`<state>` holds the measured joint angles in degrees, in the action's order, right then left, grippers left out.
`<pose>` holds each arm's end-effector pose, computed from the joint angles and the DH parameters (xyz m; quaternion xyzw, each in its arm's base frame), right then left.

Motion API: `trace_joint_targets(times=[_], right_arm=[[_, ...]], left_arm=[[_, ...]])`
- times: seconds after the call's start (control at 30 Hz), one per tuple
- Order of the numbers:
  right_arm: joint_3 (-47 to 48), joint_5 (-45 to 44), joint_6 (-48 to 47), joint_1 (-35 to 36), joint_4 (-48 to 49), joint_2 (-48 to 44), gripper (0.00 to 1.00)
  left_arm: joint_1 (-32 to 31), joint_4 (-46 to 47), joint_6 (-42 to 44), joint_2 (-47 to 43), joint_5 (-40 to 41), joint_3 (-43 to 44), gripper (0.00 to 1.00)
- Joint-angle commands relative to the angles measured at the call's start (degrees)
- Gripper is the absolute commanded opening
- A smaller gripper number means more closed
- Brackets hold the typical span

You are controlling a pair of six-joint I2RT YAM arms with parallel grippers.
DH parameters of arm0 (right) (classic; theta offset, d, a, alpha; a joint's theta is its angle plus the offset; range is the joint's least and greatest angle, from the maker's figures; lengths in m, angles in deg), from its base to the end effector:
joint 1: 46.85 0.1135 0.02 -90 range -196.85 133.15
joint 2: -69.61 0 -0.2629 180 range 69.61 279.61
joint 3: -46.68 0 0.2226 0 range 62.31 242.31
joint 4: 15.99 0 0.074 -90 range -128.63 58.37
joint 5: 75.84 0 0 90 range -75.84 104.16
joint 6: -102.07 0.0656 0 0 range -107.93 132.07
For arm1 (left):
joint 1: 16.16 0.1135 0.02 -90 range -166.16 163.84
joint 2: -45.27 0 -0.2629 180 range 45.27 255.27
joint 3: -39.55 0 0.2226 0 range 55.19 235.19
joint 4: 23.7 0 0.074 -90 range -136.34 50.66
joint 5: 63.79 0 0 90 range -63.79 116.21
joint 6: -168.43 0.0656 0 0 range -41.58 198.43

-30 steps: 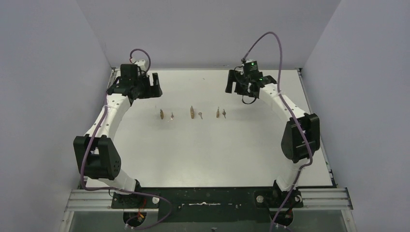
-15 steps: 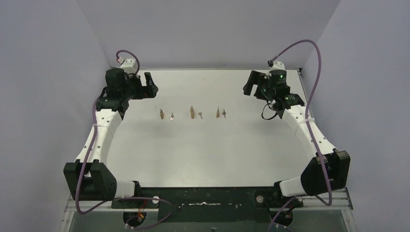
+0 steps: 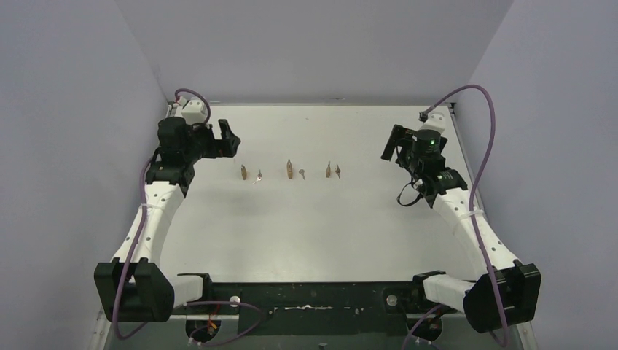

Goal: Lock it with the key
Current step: Reset both arms

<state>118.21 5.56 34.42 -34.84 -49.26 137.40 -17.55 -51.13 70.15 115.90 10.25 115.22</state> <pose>0.2598 0.0453 0.3030 0.1152 0.8546 0.0864 0.4989 0.2808 -0.0249 0.3289 0.0277 0.8260 -0.1614 0.5393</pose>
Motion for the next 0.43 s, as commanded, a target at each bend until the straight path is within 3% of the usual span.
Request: trace_joint_targets(times=[0.0,0.4], right_arm=[[0.17,-0.92,-1.84,-0.33,5.77,-1.56,1.00],[0.02,1.19,-1.65,-0.78,6.21,-1.10,1.00]], left_arm=[[-0.02,4.47,1.93,-2.56,-0.58,0.42,0.97],[-0.91,4.12,3.04,-4.99,1.11,-0.49,0.97]])
